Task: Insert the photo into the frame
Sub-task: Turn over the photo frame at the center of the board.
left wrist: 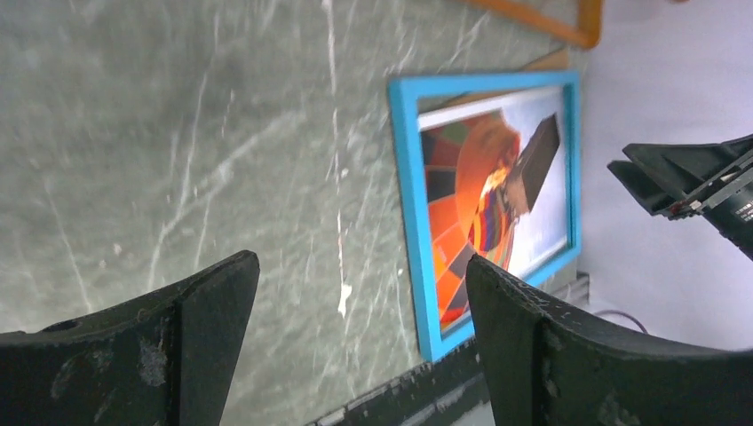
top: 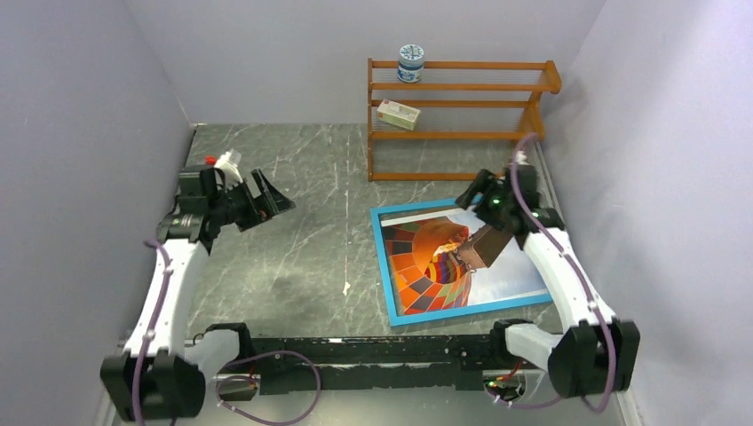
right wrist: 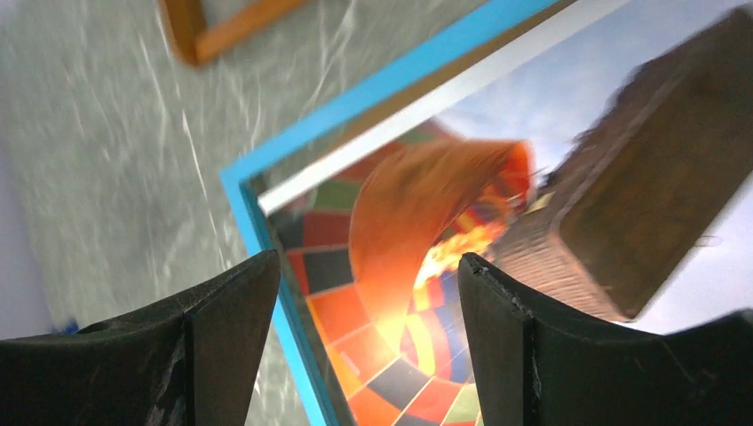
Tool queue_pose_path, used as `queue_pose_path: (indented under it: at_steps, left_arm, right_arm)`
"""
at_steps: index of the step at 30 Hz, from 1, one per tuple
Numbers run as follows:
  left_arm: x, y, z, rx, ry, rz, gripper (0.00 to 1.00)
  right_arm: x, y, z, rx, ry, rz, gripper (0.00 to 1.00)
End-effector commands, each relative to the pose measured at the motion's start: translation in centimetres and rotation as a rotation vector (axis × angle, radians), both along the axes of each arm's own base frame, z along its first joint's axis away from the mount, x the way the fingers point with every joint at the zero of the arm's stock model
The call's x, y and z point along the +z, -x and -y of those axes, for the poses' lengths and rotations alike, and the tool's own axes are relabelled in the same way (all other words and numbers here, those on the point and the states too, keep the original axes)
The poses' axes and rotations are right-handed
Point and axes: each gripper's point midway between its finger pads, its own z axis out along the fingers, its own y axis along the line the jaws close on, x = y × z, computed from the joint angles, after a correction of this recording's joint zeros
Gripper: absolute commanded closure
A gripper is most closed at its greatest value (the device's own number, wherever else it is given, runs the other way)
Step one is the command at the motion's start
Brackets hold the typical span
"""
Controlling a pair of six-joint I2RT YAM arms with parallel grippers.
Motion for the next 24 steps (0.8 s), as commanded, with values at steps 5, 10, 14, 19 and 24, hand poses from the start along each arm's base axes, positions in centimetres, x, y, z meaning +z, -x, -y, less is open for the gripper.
queue_pose_path:
  at_steps: [5,10,14,19,24]
  left_arm:
    - [-4.6,-1.1,1.0,0.009,0.106,-0.126,0.10]
    - [-4.5,-0.9,0.3,0.084,0.102,-0.115,0.10]
    - [-4.2,0.0,0.0,0.114,0.092,-0.103,0.09]
    - [-5.0,1.2,-0.6,0.140,0.062,-0.139,0.09]
    - [-5.6,1.8,-0.2,0.130,0.087,-0.160,0.09]
  right_arm:
    - [-4.0,0.8,-11.2,0.256,0.138,-0.105,0.23]
    - [-7.2,2.9,-16.7,0.417,0.301,-0.202,0.22]
    - [-9.0,4.8,-19.6,0.508,0.420,-0.255,0.25]
    - [-11.2,6.9,-22.0,0.577,0.458,-0.318,0.33]
    - [-12.8,8.0,-23.0,0.618,0.491,-0.365,0.46]
